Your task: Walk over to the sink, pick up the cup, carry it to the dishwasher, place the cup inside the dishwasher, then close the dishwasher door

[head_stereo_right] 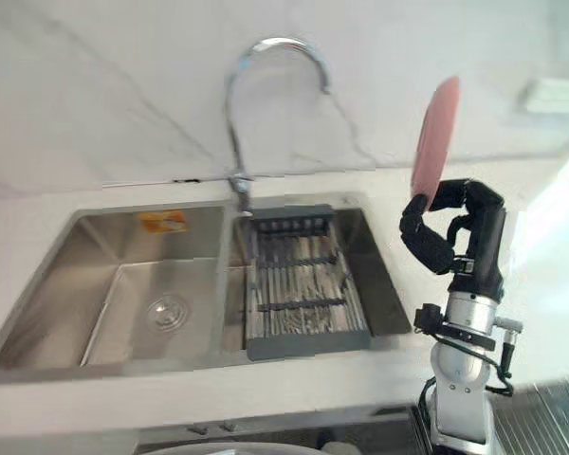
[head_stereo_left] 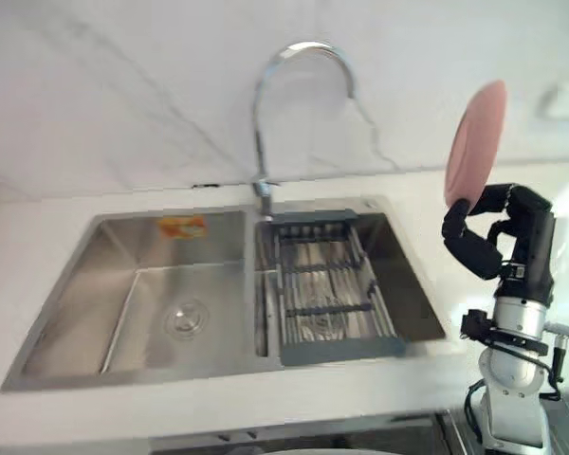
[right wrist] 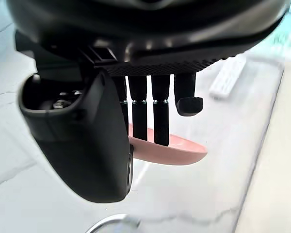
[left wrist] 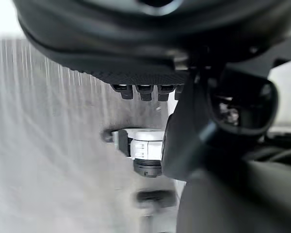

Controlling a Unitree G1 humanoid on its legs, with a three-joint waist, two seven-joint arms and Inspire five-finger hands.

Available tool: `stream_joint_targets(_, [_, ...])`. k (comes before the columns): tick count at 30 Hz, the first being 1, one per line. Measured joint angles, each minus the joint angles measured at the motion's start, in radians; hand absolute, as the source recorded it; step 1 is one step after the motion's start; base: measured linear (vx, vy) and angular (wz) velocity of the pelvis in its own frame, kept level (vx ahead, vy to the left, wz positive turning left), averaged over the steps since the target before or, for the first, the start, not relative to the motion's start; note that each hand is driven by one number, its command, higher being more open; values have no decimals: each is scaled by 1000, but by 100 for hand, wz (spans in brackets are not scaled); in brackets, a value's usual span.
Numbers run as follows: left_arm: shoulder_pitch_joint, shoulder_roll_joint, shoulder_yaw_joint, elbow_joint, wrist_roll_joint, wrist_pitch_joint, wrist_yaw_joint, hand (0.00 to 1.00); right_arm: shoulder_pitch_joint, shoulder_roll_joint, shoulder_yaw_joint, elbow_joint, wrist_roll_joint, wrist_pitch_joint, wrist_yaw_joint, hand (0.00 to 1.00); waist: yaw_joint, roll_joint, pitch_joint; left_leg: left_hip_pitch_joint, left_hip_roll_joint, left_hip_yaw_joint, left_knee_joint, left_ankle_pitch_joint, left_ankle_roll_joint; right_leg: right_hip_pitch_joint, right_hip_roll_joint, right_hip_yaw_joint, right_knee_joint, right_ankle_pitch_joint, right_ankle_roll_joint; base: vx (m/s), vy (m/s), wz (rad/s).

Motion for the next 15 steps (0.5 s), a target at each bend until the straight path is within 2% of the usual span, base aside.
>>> stream_joint_targets(2, [-26, 24, -11, 4, 2, 21, -19, 100, -19, 5, -26, 29, 0, 14, -11, 0, -17, -25, 38, 21, -20, 41, -16, 17, 20, -11, -7, 32, 14, 13, 12, -156, 45, -81])
stream_joint_targets(3, [-34, 31, -10, 14, 2, 32, -25, 100, -18, 8, -32, 41, 0, 33, -11, 0, -19, -42, 46, 34, -18, 92, -4, 15, 27, -7, -6, 43, -15, 34, 18, -218, 59, -81])
stream_joint_targets(4, [-39, 30, -8, 18, 1, 38, -25, 100, -22, 10, -33, 41, 2, 36, -10, 0, -13, -38, 46, 36, -10, 120, -2, 15, 34, 3, -12, 30, -40, 15, 8, -232, 56, -126])
stream_joint_targets(5, [-49, 24, -4, 28, -13, 47, -23, 100, -39, 10, -26, 42, 5, 35, -2, 0, 1, -20, 45, 40, 12, 191, -8, 15, 41, -22, -49, -108, -2, -29, -9, -246, 55, -163])
stream_joint_targets(6, [-48, 19, 11, 28, -29, 49, -14, 100, -62, 7, 3, 53, -3, 26, 0, 0, 22, -20, 46, 44, 36, 265, -11, 15, 40, -67, -98, -234, 90, -68, -40, -241, 35, -173])
stream_joint_targets(7, [-49, 19, 12, 28, -30, 49, -7, 100, -69, 5, 14, 63, -5, 14, 1, 0, 27, -19, 45, 45, 49, 293, -8, 16, 39, -75, -123, -285, 127, -79, -49, -179, -12, -155])
stream_joint_targets(9, [-48, 31, 13, 28, -31, 49, -5, 100, -103, -12, 73, 112, -37, -9, -8, 0, 47, -18, 43, 52, 119, 382, 25, 19, 34, -57, -245, -424, 260, -99, -83, -60, -87, -124])
stream_joint_targets(10, [-48, 35, 17, 27, -34, 48, -5, 100, -116, -18, 89, 129, -49, -11, -11, 0, 54, -19, 43, 52, 139, 398, 40, 18, 34, -44, -277, -450, 289, -98, -93, -33, -185, -119])
stream_joint_targets(11, [-48, 44, 29, 21, -45, 47, -4, 100, -146, -35, 120, 167, -70, -11, -12, 0, 74, -21, 44, 54, 182, 432, 69, 17, 32, -16, -329, -473, 331, -70, -134, -44, -303, -113])
stream_joint_targets(12, [-45, 57, 35, 9, -51, 47, 7, 100, -174, -53, 146, 194, -89, -9, -12, 0, 90, -25, 42, 51, 225, 441, 95, 10, 9, 16, -362, -466, 358, -15, -166, -37, -421, -100])
stream_joint_targets(13, [-38, 75, 40, -14, -55, 48, 14, 100, -191, -63, 157, 199, -102, -7, -12, 0, 95, -45, 39, 38, 242, 437, 119, -5, -27, 46, -384, -442, 365, 106, -177, -25, -410, -61])
stream_joint_targets(14, [-44, 94, 51, -18, -58, 49, 19, 100, -207, -80, 155, 201, -110, -4, -13, 0, 103, -49, 42, 25, 263, 415, 133, -9, -74, 50, -364, -422, 348, 63, -106, -30, -445, -20])
stream_joint_targets(15, [-51, 94, 59, -18, -57, 51, 33, 100, -218, -110, 152, 208, -113, 13, -15, 0, 108, -48, 41, 20, 288, 398, 122, 16, -107, 65, -336, -444, 331, 17, -88, -31, -334, -6])
